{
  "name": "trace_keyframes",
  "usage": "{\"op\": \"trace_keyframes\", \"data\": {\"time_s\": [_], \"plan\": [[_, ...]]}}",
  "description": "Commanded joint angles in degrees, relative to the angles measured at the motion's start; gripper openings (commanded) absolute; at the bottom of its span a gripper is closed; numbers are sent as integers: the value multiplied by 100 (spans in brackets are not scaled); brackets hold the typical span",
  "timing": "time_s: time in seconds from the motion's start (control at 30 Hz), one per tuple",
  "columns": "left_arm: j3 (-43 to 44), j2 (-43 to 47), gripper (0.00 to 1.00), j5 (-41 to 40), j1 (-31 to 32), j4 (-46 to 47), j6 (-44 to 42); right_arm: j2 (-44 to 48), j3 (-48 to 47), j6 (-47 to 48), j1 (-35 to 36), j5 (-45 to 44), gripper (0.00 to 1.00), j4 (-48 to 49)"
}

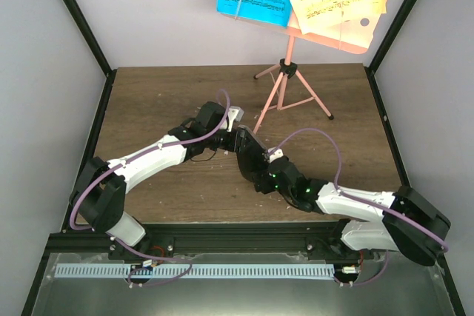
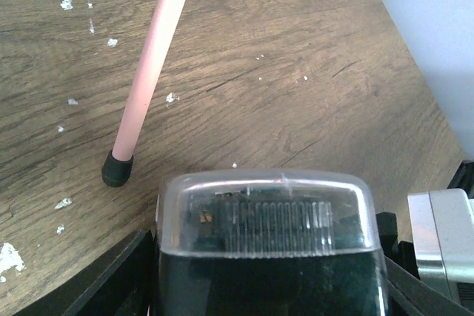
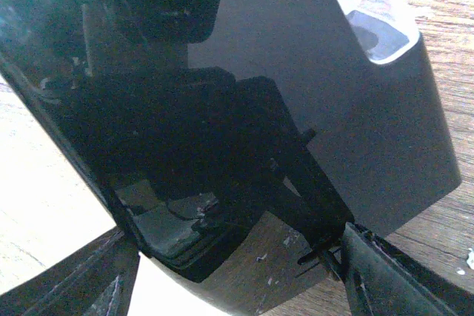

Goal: Pack up the instrument practice props

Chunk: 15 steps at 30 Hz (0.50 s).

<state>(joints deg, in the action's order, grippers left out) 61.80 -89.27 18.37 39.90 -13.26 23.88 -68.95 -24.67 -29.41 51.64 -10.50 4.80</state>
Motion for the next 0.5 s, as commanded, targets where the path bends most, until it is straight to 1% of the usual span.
{"op": "trace_keyframes", "data": {"time_s": [0.0,0.23,0.47], "plan": [[43,-33,40,-10,20,-76,185,-75,-155,-49,64,-82,74,74],[-22,-40,40,16,33,-39,201,-224,-158,-87,60,-62,73,174],[-49,-37,40,1,72,2,255,-297,-171,-96,61,-5,58,245]]}}
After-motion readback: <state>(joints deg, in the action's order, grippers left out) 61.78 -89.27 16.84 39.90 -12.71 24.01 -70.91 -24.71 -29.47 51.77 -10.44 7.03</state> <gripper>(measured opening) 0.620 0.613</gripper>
